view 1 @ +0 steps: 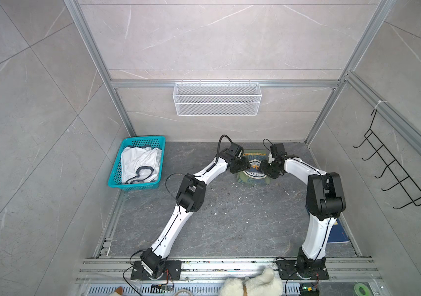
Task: Fold and stack tank tops
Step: Move the tank top to the top-center of the table.
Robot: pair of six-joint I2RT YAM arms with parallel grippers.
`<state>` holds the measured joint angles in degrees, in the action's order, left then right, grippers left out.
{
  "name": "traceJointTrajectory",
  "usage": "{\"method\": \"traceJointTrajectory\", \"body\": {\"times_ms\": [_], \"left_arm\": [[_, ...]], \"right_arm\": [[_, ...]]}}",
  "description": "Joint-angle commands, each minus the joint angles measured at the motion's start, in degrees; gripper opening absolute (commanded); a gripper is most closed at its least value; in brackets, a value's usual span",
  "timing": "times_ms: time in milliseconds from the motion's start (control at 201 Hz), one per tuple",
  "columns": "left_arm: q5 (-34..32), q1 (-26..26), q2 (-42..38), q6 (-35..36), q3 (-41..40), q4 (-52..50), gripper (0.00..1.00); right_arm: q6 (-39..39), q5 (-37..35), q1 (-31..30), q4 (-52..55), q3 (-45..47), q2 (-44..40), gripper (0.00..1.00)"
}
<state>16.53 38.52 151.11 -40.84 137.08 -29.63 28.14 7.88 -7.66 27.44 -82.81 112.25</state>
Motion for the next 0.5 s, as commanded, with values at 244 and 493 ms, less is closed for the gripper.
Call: {"method": "traceJointTrajectory", "body": {"times_ms": [244, 493], "left_arm": [[-13.47, -4.0, -26.81, -0.81, -24.66, -2.96, 0.83], [-17.07, -8.31, -47.43, 0.02, -51.33, 4.75, 0.83]], "right_arm": [[-4.48, -11.52, -8.53, 6.66, 0.56, -8.53, 0.65], [-4.92, -15.02, -14.02, 10.98, -6.61, -0.82, 0.87]]}}
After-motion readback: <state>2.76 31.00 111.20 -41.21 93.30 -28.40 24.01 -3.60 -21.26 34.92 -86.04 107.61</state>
